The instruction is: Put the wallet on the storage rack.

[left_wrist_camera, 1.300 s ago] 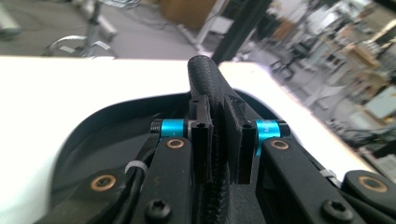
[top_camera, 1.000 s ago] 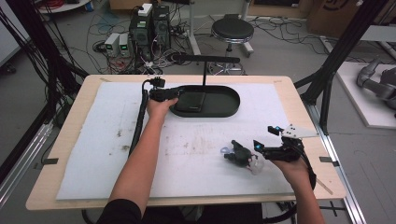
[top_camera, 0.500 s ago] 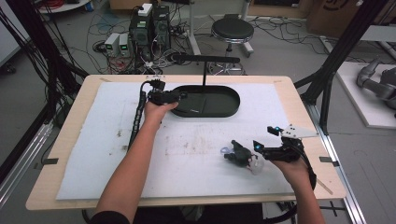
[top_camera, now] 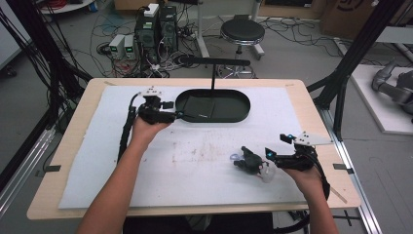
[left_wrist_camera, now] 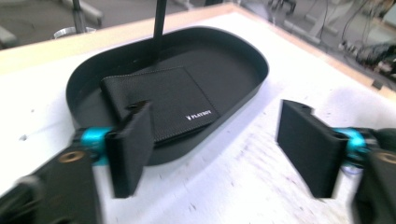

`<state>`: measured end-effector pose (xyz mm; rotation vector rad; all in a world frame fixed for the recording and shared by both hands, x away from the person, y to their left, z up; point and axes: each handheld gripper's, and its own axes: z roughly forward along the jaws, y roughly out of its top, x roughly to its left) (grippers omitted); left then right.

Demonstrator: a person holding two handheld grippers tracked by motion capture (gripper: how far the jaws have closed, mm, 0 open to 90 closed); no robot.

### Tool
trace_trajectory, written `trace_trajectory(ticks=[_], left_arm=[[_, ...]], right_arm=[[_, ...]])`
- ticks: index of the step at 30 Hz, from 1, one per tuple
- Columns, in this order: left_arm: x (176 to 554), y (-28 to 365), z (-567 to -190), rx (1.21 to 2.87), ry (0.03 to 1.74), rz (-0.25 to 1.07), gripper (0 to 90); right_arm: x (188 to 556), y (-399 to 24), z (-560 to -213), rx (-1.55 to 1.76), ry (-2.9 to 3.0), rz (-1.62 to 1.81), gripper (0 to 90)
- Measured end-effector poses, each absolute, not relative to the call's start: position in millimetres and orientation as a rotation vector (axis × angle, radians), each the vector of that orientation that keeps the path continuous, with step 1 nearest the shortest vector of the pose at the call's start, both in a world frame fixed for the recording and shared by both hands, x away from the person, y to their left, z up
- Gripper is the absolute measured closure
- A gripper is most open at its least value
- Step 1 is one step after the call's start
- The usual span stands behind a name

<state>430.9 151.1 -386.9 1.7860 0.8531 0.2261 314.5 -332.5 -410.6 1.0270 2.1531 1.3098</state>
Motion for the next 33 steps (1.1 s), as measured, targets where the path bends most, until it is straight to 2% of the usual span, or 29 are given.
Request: trace_trajectory(ticks=[12,19,25,33], left_arm=[[376,193,-403,1.731,0.81,0.295,16.3],[364,195,-397,1.738,0.777,0.321,15.3],[363,187,-400,1.774,0.737,0.297,15.3],[366,195,-401,1.771,0.749,0.244,15.3]], right_arm=[[320,-318,-414,1.028,2.18,1.271,15.1],[319,-313,-413,1.026,2.167,1.279,15.0],[322,-310,-414,1.01,2.197,1.282,15.0],[323,-302,-412,0.958,2.23,1.292,15.1]])
